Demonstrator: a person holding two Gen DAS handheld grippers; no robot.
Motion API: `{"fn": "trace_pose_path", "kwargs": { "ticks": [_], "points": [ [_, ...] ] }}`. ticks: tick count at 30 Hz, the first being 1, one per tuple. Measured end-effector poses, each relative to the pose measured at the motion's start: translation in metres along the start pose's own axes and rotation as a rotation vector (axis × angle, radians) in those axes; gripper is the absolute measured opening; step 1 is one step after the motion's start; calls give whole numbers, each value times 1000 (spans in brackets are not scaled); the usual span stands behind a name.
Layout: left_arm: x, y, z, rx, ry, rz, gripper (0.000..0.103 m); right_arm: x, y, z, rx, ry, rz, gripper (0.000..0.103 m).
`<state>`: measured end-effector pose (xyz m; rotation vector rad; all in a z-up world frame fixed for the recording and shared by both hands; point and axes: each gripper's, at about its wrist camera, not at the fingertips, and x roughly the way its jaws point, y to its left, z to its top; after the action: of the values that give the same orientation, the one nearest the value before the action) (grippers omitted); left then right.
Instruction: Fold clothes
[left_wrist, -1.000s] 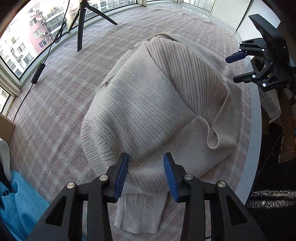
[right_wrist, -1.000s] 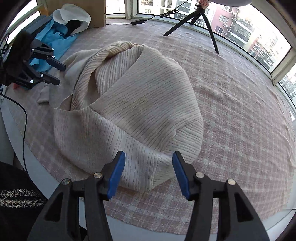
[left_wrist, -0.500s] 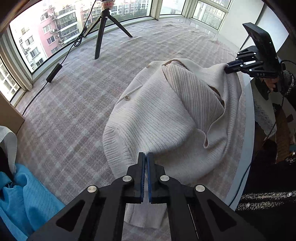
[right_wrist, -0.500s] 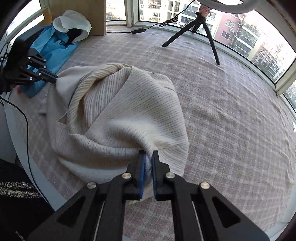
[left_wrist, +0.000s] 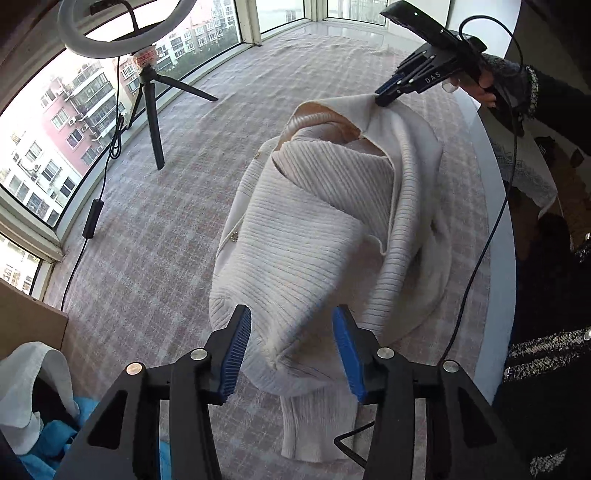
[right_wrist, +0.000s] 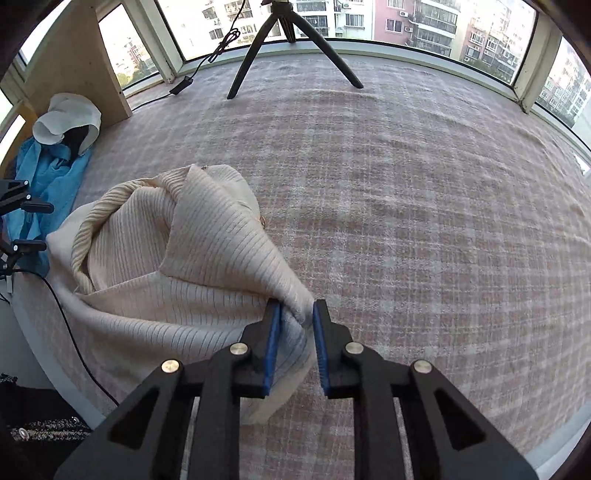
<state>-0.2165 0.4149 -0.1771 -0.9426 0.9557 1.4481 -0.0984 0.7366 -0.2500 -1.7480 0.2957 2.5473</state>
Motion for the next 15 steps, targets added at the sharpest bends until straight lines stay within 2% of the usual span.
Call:
{"fn": "trace_pose_path", "kwargs": {
  "ticks": [1, 3, 4, 5, 7, 10, 12, 15],
  "points": [
    [2, -8, 0, 30, 15, -3, 45, -3, 0, 1, -10, -8, 5, 26],
    [16, -11, 0, 58, 50, 12, 46, -10, 1, 4, -36, -21, 17, 26],
    [24, -12, -1, 68, 68, 22, 32, -14, 2, 6, -53, -25, 23, 26],
    [31, -8, -1, 51, 89, 5, 6, -17, 6, 6, -80, -27, 26, 26],
    [30, 5, 2, -27, 77, -70, 5, -22, 17, 3, -145, -27, 29, 27],
    [2, 32, 9, -142, -37, -125, 5, -22, 38, -2, -260, -15, 37, 32],
    [-12, 51, 12, -204, -94, -125, 5, -20, 51, -6, -332, -7, 35, 32],
    [-17, 71, 15, -243, -108, -82, 5, -17, 74, -9, -439, -23, 22, 32]
  ]
}}
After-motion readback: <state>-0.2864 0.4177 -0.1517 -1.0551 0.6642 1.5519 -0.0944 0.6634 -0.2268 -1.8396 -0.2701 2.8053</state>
